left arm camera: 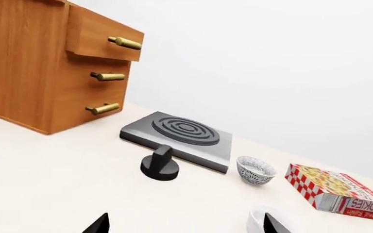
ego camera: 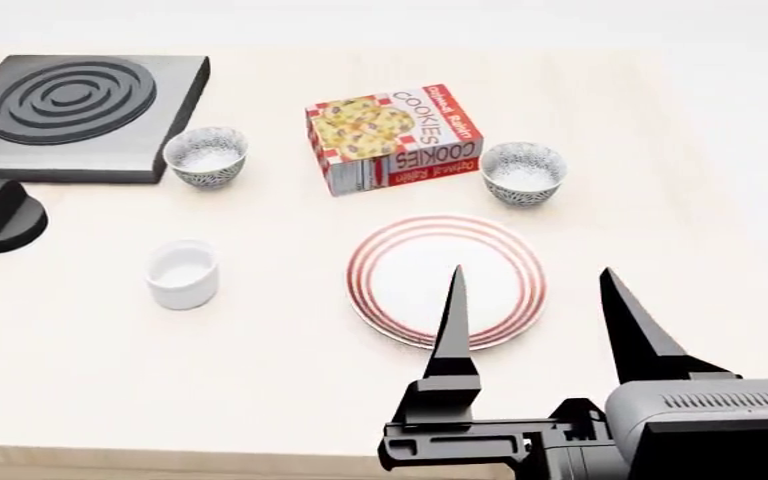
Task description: Pick the akita bowl next to the plate and place it on the plate.
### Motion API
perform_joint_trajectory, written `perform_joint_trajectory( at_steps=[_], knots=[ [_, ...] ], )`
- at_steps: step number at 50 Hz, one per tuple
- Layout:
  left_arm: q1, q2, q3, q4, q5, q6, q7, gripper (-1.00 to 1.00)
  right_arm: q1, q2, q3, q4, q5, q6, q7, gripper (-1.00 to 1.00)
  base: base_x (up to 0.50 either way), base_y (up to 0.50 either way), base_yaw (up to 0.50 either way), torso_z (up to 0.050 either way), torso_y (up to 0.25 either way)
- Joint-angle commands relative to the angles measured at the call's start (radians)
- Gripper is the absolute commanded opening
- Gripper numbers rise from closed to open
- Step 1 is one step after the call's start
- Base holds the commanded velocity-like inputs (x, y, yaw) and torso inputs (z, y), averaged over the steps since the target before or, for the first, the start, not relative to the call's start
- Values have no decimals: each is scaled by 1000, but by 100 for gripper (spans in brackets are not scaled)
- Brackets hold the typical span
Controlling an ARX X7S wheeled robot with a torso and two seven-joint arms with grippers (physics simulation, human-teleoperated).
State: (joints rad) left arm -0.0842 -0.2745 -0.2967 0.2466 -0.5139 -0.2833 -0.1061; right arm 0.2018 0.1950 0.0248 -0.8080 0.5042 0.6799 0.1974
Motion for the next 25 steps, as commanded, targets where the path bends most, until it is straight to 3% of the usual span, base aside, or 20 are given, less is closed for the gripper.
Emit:
perform_joint_trajectory(
  at_steps=[1,22,25],
  knots=[
    [1,-4,3,3,-2,-3,-8,100,1,8,-1,2,12,1,10,100,0,-324,0,0,0],
    [1,-7,9,-8,-3,11,-9,100,-3,22,-15,13,8,-21,19,100,0,-325,0,0,0],
    [2,-7,10,-9,-3,12,-10,100,-7,22,-17,16,4,-33,19,100,0,-8,0,0,0]
  ],
)
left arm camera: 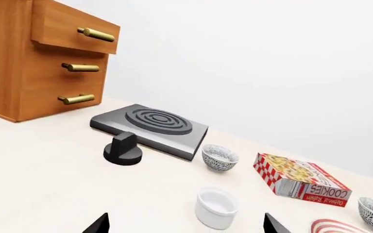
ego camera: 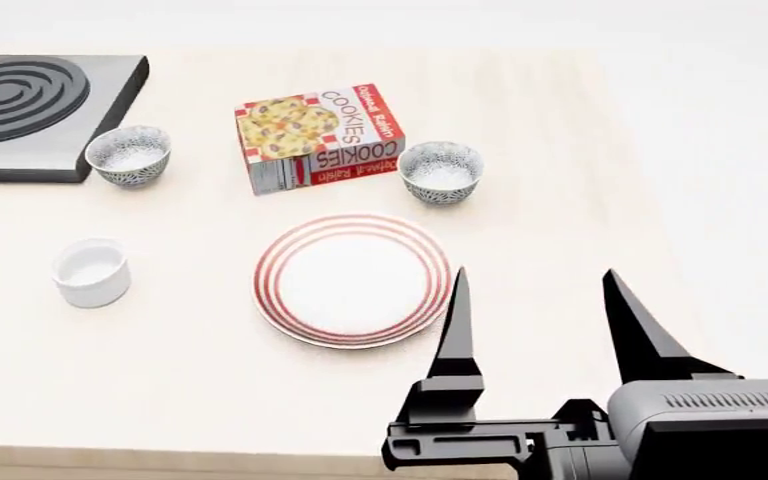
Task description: Pick the akita bowl next to the plate and place it on the plate.
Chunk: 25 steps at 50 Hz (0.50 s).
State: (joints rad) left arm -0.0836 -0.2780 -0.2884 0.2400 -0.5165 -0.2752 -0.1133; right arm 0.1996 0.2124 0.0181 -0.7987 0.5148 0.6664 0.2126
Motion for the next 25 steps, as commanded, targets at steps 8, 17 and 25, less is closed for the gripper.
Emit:
perform_joint_trajectory(
  at_steps=[8,17,25],
  knots=[
    [2,-6,5,-1,-1,6,-6,100,5,26,-44,11,-30,5,15,100,0,0,0,0,0],
    [2,-9,7,-1,-5,6,-9,100,6,34,-58,16,-32,3,15,100,394,0,0,0,0],
    [3,-10,9,-8,-6,14,-8,100,4,35,-58,14,-25,-5,18,100,500,0,0,0,0]
  ],
)
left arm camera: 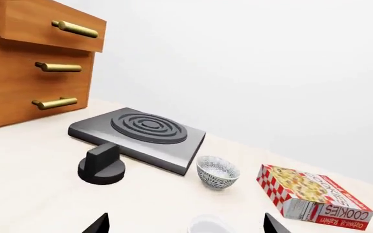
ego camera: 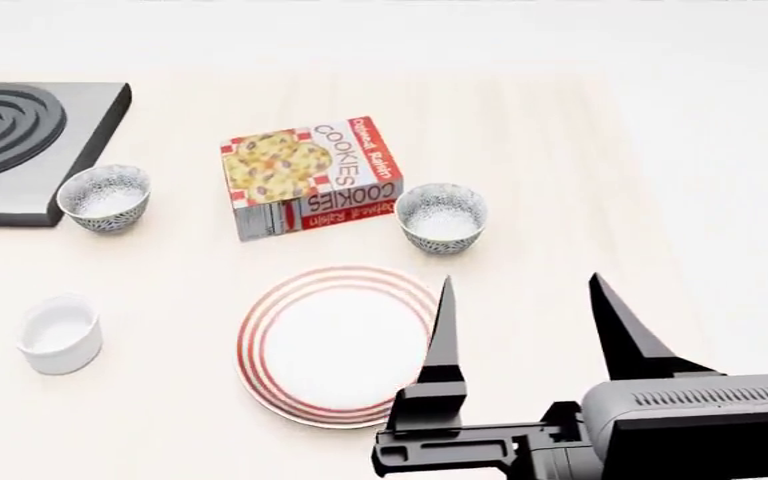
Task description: Pick the akita bowl next to the plate and place it on the plate.
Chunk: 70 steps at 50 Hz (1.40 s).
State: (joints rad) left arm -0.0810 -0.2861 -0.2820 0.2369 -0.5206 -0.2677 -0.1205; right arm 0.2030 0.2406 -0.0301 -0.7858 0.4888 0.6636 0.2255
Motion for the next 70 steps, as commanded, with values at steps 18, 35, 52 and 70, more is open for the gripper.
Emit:
perform_joint_trajectory(
  at_steps=[18,35,52,70],
  knots=[
    [-1,-7,8,-7,-7,7,-9,100,5,13,-10,5,16,1,17,100,500,0,0,0,0],
    [1,-12,13,-5,-11,10,-15,100,9,20,-14,6,25,0,29,100,500,0,0,0,1],
    [4,-16,16,-6,-16,15,-18,100,16,34,-49,31,-23,11,64,100,441,0,0,0,1],
    [1,-20,21,-8,-23,14,-25,100,215,45,-128,251,-64,184,99,100,0,0,0,0,0]
  ],
)
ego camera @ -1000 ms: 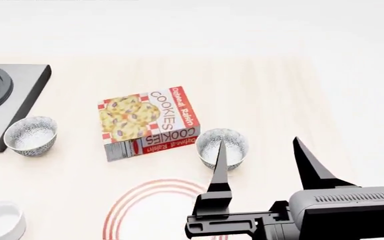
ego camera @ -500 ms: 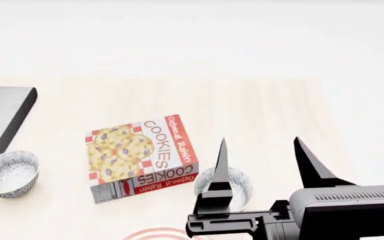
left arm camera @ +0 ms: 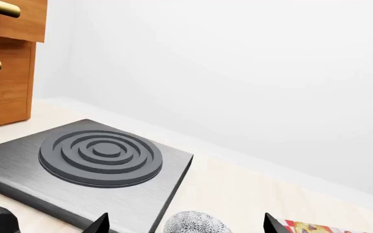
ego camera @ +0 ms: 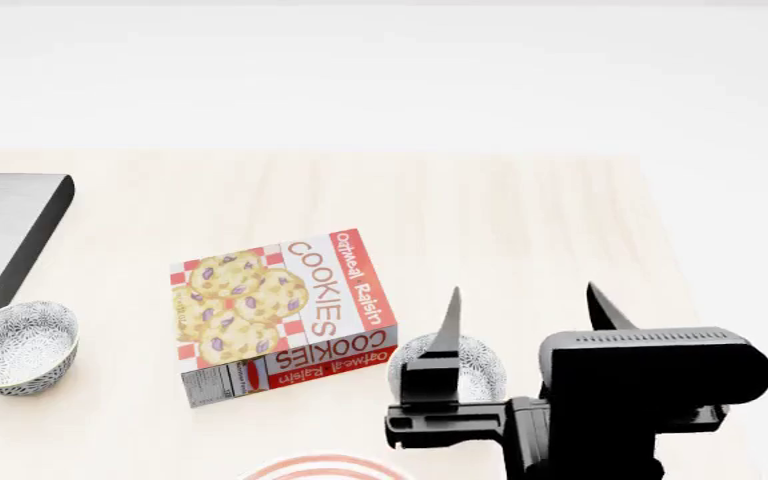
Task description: Pick the akita bowl next to the plate and place it on the plate.
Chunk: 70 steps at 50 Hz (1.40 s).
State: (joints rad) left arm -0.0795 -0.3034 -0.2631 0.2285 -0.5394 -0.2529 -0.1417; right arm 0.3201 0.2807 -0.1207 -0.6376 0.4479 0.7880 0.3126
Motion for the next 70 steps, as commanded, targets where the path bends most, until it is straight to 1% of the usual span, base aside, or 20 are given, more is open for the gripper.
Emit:
perform_joint_trajectory(
  at_steps=[1,2,5,8,13,15,16,19,21,26,27,29,30,33,35,41,43,44,52,70],
  knots=[
    [-2,-2,3,-8,-3,4,-1,100,127,3,-35,130,-25,86,21,100,0,0,0,0,0],
    [-2,-2,3,-6,-4,3,-3,100,140,4,-39,134,-26,116,33,100,0,0,0,0,0],
    [-4,-2,3,-11,-4,5,-4,100,186,30,-103,168,-85,119,42,100,0,0,0,0,0],
    [-4,-1,3,-15,-4,9,-3,100,220,17,-85,210,-51,198,39,100,0,0,0,0,0],
    [-2,-3,2,-8,-9,4,-8,100,258,19,-102,267,-66,176,28,100,0,0,0,0,0],
    [-1,-3,2,-10,-9,6,-8,100,287,26,-129,288,-77,203,27,100,0,0,0,0,0],
    [-1,-4,2,-10,-9,6,-8,100,293,6,-102,290,-56,203,26,100,0,0,0,0,0],
    [2,-6,-1,-1,-12,1,-15,100,355,-25,-63,357,11,318,6,100,0,0,0,0,0],
    [1,-6,-2,-1,-13,0,-18,100,389,-45,-42,406,13,332,19,100,0,0,0,0,0],
    [3,-8,-1,3,-15,-2,-20,100,439,-59,-50,495,11,328,6,100,0,0,0,0,0],
    [2,-8,-1,3,-15,-2,-22,100,452,-54,-63,507,21,354,-10,100,0,0,0,0,0],
    [-1,-7,0,-3,-13,1,-22,100,475,-93,27,568,65,396,1,100,0,0,0,0,0],
    [-2,-6,0,-7,-12,4,-22,100,482,-94,33,592,58,374,0,100,0,0,0,0,0],
    [-4,-6,2,-11,-12,6,-21,100,508,-79,-16,632,28,359,-8,100,0,0,0,0,0],
    [-4,-7,2,-10,-14,5,-23,100,523,-89,2,656,34,354,-5,100,0,0,0,0,0],
    [-4,-9,3,-10,-15,6,-25,100,593,-99,-29,772,41,395,-36,100,0,0,0,0,0],
    [-4,-9,3,-11,-16,6,-25,100,604,-101,-38,799,31,375,-40,100,0,0,0,0,0],
    [-4,-10,3,-7,-17,3,-27,100,621,-97,-69,831,22,374,-57,100,0,0,0,0,0],
    [-1,-11,3,-8,-21,5,-28,100,671,-117,-59,968,17,324,-76,100,0,0,0,0,0],
    [0,-15,7,-10,-25,8,-32,100,759,-134,-114,1228,-12,283,-131,100,0,0,0,0,0]
  ],
)
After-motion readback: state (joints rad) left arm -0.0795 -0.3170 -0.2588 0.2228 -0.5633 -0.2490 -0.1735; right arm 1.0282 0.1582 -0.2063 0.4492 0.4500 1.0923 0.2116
